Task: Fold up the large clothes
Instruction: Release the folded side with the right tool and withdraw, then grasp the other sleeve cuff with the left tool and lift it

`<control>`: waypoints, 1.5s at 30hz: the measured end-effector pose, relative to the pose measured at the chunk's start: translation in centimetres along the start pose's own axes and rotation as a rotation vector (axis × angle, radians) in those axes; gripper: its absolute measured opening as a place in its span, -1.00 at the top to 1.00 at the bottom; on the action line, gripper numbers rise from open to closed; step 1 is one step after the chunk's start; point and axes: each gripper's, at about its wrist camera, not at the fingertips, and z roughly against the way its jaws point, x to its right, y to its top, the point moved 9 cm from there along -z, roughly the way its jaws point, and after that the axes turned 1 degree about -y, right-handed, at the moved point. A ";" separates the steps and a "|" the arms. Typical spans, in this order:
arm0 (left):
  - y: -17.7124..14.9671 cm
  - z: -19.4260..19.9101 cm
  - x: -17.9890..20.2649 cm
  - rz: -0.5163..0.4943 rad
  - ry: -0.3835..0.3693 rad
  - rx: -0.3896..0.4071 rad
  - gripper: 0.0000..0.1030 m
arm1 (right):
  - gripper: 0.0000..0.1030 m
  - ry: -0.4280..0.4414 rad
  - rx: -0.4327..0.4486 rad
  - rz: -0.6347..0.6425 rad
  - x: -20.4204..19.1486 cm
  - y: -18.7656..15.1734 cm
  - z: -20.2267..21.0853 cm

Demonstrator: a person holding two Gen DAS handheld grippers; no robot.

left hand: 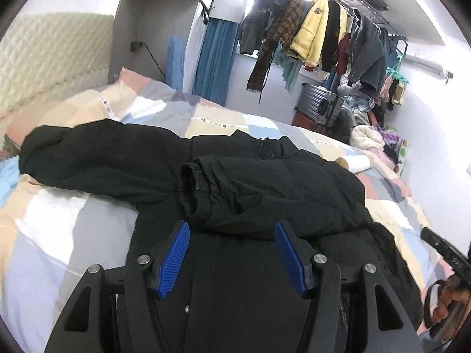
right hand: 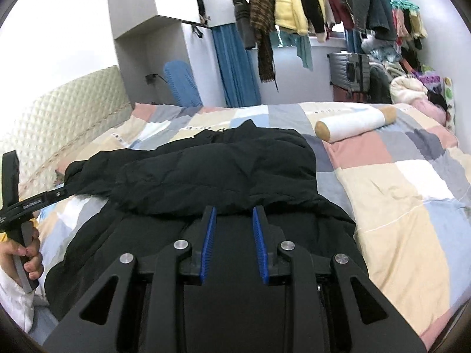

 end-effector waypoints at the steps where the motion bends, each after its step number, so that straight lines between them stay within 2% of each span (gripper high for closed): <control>1: -0.2 0.2 0.1 -0.007 0.005 0.003 -0.16 | 0.48 -0.002 0.004 0.012 -0.2 -0.1 0.4; 6: -1.2 1.4 0.5 -0.029 0.028 0.025 -0.17 | 0.47 -0.001 0.025 0.047 -1.5 -0.7 2.3; 7: -1.4 1.6 0.3 -0.030 0.030 0.029 -0.16 | 0.39 0.003 0.029 0.047 -1.7 -0.8 2.6; 10: -1.4 1.8 -0.3 -0.023 0.022 0.035 -0.17 | -0.18 0.009 0.057 0.045 -2.2 -1.0 3.9; 11: -1.3 1.9 -0.5 -0.015 0.014 0.034 -0.17 | -0.29 0.020 0.070 0.047 -2.4 -1.0 4.4; 13: -0.9 2.0 -1.0 -0.003 0.003 0.030 -0.25 | -0.40 0.022 0.085 0.056 -2.7 -1.0 5.0; 15: -0.1 2.1 -1.8 0.011 0.007 0.032 -0.45 | -0.60 0.013 0.097 0.059 -2.6 -1.0 5.3; 18: 2.0 2.8 -4.9 0.102 0.029 0.055 -0.67 | -0.65 0.018 0.105 0.056 -2.4 -0.9 5.2; 20: 3.2 3.0 -7.3 0.157 0.038 0.061 -0.71 | -0.95 0.020 0.100 0.051 -2.4 -0.9 4.8; 21: 3.7 3.1 -8.6 0.175 0.047 0.062 -0.71 | -0.99 0.019 0.099 0.047 -2.4 -0.9 4.5; 25: 6.0 3.4 -15.6 0.197 0.153 0.089 -0.71 | -1.00 0.037 0.071 0.057 -3.0 -1.5 3.5; 30: 7.2 1.6 -25.4 0.309 0.193 0.054 -0.71 | -1.00 0.024 0.030 0.056 -3.6 -2.0 1.4; 39: 6.3 -4.7 -42.5 0.544 0.165 0.006 -0.71 | -1.00 -0.033 -0.027 0.013 -4.3 -1.5 -1.2; 45: 5.0 -10.6 -50.5 0.635 0.161 -0.052 -0.71 | -1.00 -0.081 -0.045 -0.052 -4.9 0.1 -3.6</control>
